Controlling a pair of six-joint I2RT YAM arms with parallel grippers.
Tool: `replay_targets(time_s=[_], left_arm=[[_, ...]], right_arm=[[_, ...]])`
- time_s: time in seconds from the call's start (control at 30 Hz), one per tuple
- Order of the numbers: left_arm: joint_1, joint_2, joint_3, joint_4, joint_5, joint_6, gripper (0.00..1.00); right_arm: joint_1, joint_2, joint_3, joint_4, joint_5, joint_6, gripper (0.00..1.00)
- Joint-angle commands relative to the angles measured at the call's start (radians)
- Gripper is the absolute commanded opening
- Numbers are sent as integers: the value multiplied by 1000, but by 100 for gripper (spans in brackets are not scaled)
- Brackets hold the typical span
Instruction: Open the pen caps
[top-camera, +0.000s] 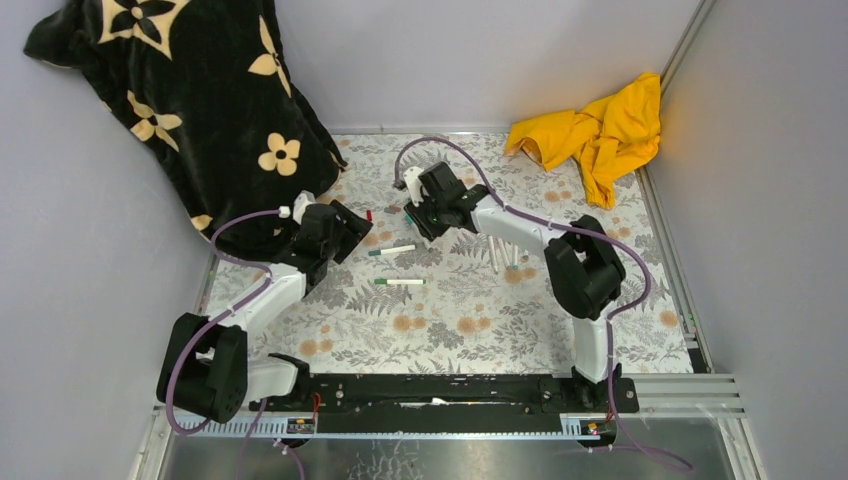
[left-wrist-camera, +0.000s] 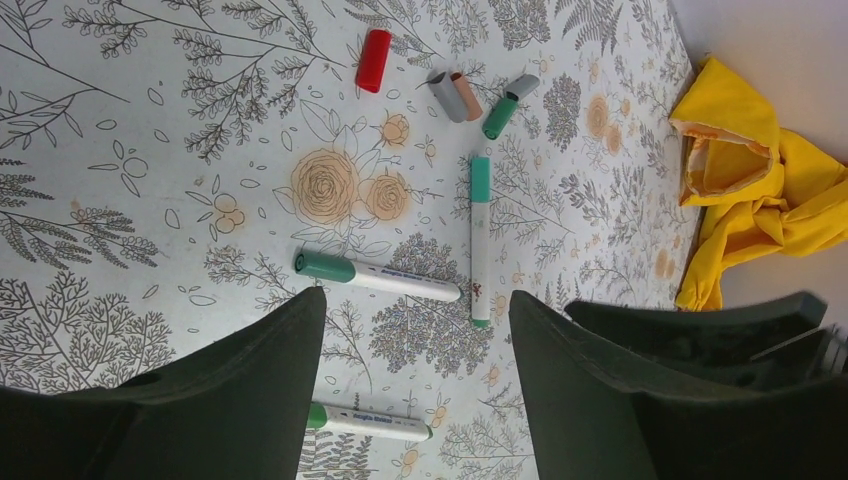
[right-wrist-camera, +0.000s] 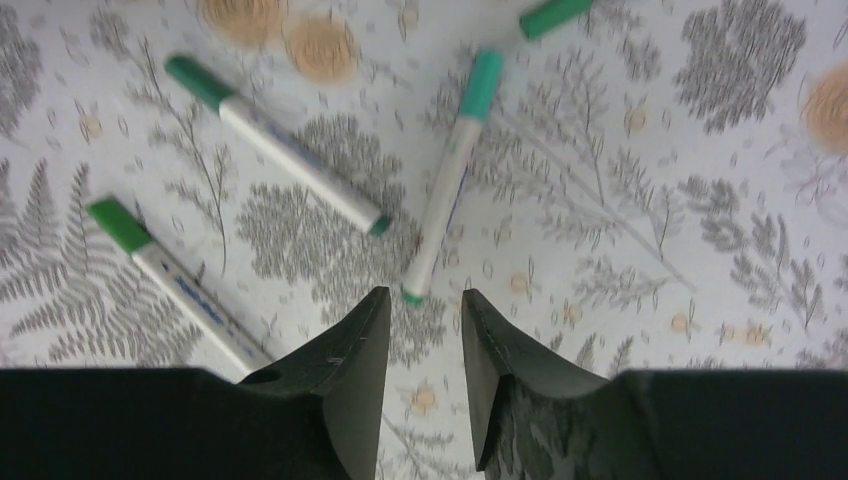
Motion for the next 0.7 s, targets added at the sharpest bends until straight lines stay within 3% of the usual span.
replay_targets(time_s=[0.0, 0.27, 0.67], left_arm=[[7, 3, -8, 70, 16, 0, 75], [7, -9, 4, 61, 17, -1, 83], [7, -18, -9, 81, 26, -7, 84]], right_arm=[[6, 97, 143, -25, -32, 21, 39], [6, 219, 253, -49, -41, 41, 41], [6, 277, 250, -51, 9, 53, 43]])
